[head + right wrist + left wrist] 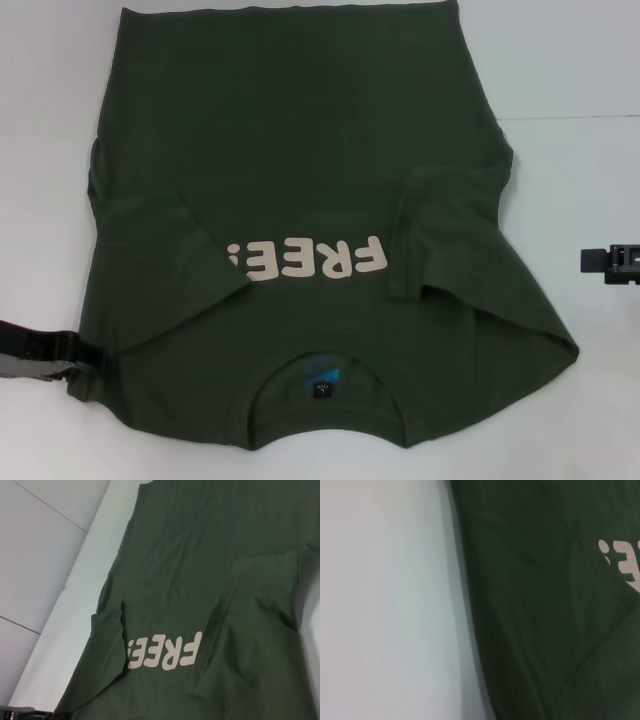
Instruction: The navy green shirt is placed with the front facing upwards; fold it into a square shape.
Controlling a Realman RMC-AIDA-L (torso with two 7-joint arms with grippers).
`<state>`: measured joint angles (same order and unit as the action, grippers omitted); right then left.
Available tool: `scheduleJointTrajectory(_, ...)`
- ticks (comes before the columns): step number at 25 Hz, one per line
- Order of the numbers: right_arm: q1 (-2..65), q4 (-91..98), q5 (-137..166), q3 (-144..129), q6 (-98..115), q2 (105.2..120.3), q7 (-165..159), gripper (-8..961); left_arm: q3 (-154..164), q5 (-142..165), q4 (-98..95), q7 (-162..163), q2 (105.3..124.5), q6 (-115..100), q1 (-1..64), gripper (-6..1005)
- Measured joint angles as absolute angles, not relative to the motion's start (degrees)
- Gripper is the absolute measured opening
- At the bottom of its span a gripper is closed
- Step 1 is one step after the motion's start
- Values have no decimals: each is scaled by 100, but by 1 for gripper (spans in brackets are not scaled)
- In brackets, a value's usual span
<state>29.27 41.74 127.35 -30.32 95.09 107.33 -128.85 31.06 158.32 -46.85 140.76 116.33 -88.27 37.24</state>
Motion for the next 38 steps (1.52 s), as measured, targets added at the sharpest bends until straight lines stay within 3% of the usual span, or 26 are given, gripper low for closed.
scheduleJointTrajectory(5, 2932, 4174, 12735, -3032, 9513, 10727, -12887, 868, 3102, 15789, -4696, 14104, 11636, -8796, 3733, 449)
scheduleJointTrajectory(16, 2967, 4174, 12763, -3040, 9514, 10715, -12910, 868, 3111, 15785, -4702, 14115, 11624, -8751, 3746, 49)
scheduleJointTrajectory(20, 3092, 4239, 13055, -3077, 9571, 10663, -13127, 868, 3111, 15783, -4702, 14097, 11609, -8743, 3755, 46)
scheduleJointTrajectory(30, 3964, 4612, 14735, -3352, 9752, 10293, -14898, 868, 3129, 15776, -4706, 13950, 11581, -8780, 3820, 38)
scheduleJointTrajectory(33, 4116, 4525, 14961, -3439, 9782, 10353, -14973, 868, 3122, 15776, -4710, 13944, 11576, -8781, 3819, 36)
scheduleJointTrajectory(38, 4196, 4307, 15191, -3662, 9540, 10594, -14955, 868, 3109, 15776, -4731, 13934, 11569, -8780, 3804, 36)
